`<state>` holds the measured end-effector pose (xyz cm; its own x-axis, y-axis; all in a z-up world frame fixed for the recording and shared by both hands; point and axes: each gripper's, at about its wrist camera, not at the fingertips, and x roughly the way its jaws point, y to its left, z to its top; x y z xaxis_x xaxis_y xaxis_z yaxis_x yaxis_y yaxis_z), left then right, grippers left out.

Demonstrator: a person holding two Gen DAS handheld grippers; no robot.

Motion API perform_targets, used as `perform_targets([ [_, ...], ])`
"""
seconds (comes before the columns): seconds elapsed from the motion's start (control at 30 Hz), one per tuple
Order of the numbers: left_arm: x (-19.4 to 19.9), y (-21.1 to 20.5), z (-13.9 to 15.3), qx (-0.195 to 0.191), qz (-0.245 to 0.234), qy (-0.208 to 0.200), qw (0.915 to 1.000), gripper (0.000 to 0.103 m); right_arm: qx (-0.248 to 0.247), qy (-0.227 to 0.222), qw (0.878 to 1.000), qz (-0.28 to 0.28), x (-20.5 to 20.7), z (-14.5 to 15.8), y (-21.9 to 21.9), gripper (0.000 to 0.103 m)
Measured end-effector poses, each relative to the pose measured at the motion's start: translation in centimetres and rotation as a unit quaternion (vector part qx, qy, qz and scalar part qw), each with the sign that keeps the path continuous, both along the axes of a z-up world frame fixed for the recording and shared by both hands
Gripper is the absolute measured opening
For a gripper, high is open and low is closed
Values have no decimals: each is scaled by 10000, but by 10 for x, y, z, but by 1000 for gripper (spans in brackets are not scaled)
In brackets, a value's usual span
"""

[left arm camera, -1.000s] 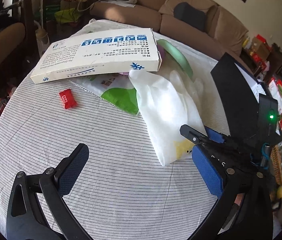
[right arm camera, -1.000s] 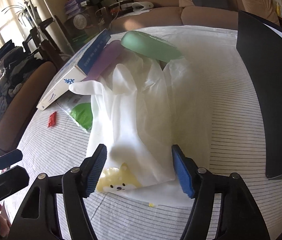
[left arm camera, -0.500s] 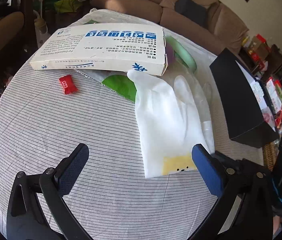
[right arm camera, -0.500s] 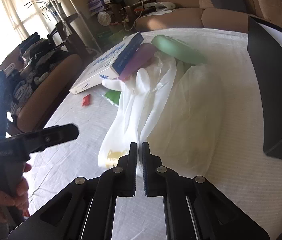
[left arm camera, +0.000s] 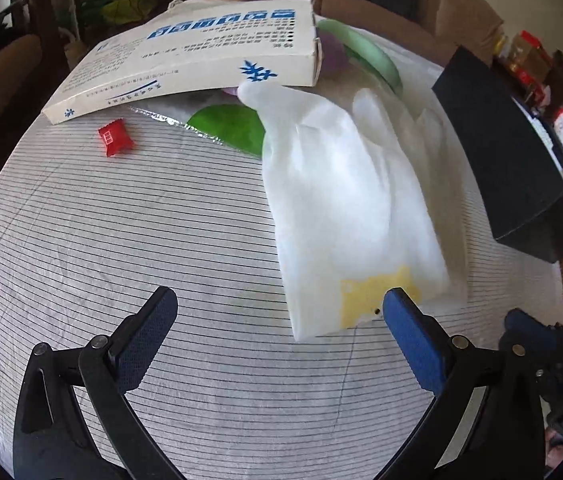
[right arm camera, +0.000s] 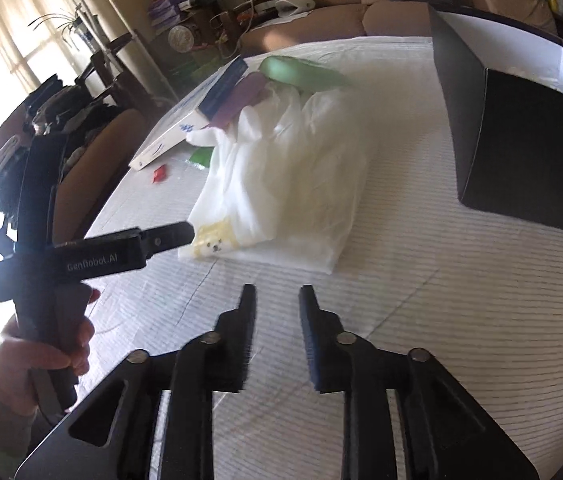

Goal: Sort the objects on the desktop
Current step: 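Reach the right gripper to the white dog-print bag and grasp its edge, then lift the bag with the right gripper, pulling it off the gloves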

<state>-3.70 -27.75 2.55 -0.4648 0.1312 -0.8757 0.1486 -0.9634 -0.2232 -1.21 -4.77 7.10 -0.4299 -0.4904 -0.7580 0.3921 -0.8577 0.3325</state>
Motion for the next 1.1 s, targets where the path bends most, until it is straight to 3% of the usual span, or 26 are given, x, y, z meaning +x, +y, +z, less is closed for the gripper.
perform_targets([
  [0.1, -7, -11, 1, 324, 172, 43, 9993, 103, 29, 149, 9997, -202, -22, 1, -1, 58],
  [0.37, -20, -14, -9, 923, 143, -148, 9955, 103, -2, -12, 9991, -419, -74, -26, -15, 60],
  [0.5, -22, -8, -8, 984, 55, -175, 9950, 103, -381, -293, 9981, -380, -82, -40, -22, 62],
  [0.53, -22, -6, -7, 1072, -30, -176, 9941, 102, -469, -301, 9979, -337, -81, -41, -24, 59],
  [0.6, -18, 2, -5, 1282, -289, -203, 9911, 100, -823, -405, 9957, -146, -76, -41, -26, 30],
  [0.67, -12, 4, -3, 1269, -373, -228, 9909, 100, -1108, -565, 9922, 5, -71, -42, -29, 15],
  [0.97, 33, 26, 15, 1236, -1077, -273, 9861, 96, -1414, -669, 9877, 50, -29, -27, -4, 10],
  [1.1, 69, 46, 27, 1388, -1597, -284, 9770, 96, -1444, -775, 9861, 264, 5, -16, 16, 9],
])
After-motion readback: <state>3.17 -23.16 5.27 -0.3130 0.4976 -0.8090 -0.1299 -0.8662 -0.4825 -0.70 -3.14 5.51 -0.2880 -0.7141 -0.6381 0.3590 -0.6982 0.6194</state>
